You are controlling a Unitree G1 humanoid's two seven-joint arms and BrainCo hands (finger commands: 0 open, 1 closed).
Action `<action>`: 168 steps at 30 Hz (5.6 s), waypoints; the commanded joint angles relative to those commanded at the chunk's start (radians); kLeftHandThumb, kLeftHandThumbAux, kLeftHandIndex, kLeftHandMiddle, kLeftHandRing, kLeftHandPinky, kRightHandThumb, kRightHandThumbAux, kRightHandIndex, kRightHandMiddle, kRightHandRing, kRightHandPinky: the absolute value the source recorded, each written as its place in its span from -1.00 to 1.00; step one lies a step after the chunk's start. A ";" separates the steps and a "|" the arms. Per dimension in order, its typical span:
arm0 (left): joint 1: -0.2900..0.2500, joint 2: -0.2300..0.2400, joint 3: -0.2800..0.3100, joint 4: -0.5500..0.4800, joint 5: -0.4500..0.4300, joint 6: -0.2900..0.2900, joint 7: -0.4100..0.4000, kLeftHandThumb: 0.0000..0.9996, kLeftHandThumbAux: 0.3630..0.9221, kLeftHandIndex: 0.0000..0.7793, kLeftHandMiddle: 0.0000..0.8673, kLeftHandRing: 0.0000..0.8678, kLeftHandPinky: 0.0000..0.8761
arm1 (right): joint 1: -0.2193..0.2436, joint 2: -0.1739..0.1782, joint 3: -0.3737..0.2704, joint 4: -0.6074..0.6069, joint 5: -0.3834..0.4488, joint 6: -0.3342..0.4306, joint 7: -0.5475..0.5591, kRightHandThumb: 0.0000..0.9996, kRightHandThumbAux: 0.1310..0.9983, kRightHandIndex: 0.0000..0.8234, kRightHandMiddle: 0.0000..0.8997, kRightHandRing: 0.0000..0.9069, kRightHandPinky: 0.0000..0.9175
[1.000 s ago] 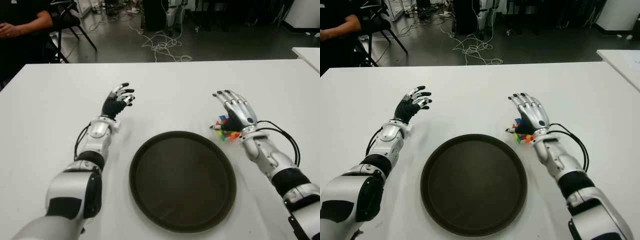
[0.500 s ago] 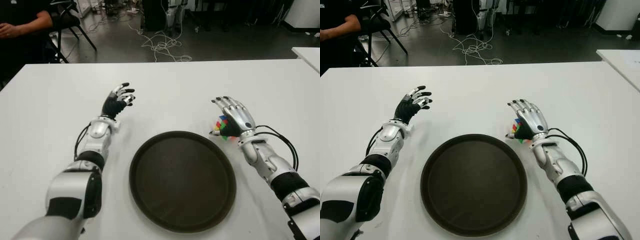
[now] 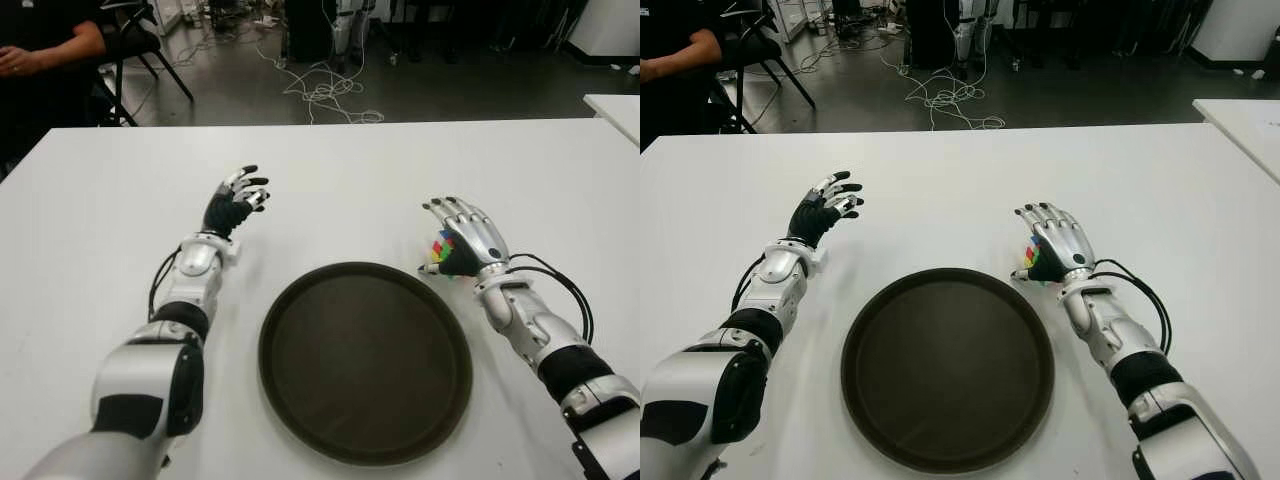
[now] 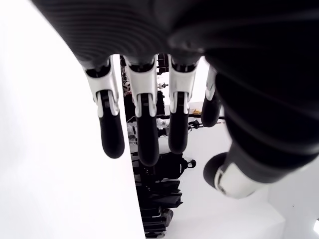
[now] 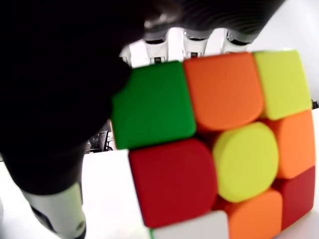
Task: Pick up the Rubik's Cube and put it in the plate
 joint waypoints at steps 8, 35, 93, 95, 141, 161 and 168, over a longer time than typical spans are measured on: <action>0.001 0.001 0.002 0.000 -0.003 -0.005 -0.004 -0.45 0.26 -0.58 -0.39 -0.32 -0.22 | 0.029 -0.010 0.001 -0.051 -0.001 0.021 0.016 -1.00 0.53 -1.00 -1.00 -1.00 -0.84; 0.001 0.008 -0.011 0.000 0.007 -0.004 0.003 -0.49 0.30 -0.59 -0.41 -0.35 -0.26 | 0.086 -0.032 -0.010 -0.117 0.002 0.055 0.018 -1.00 0.51 -1.00 -1.00 -0.96 -0.80; 0.006 0.011 -0.011 0.000 0.011 -0.012 0.003 -0.44 0.24 -0.57 -0.39 -0.31 -0.23 | 0.030 -0.011 0.002 0.027 0.037 -0.011 0.029 -0.76 0.56 -0.74 -0.56 -0.53 -0.53; 0.006 0.011 -0.009 0.000 0.010 -0.013 0.000 -0.43 0.24 -0.57 -0.39 -0.31 -0.22 | 0.029 -0.010 0.003 0.027 0.037 -0.010 0.030 -0.77 0.56 -0.75 -0.57 -0.54 -0.52; 0.004 0.010 -0.006 0.000 0.015 -0.012 0.010 -0.45 0.24 -0.59 -0.40 -0.32 -0.20 | 0.014 0.014 -0.023 0.106 0.050 -0.092 -0.181 0.37 0.40 0.01 0.12 0.13 0.09; 0.004 0.013 -0.018 0.000 0.024 -0.010 0.016 -0.48 0.29 -0.59 -0.42 -0.35 -0.26 | 0.005 0.018 -0.037 0.139 0.063 -0.132 -0.245 0.37 0.40 0.01 0.11 0.13 0.12; 0.003 0.012 -0.019 0.002 0.021 -0.009 0.015 -0.47 0.30 -0.60 -0.42 -0.35 -0.25 | -0.001 0.016 -0.036 0.151 0.056 -0.159 -0.290 0.38 0.40 0.02 0.19 0.19 0.18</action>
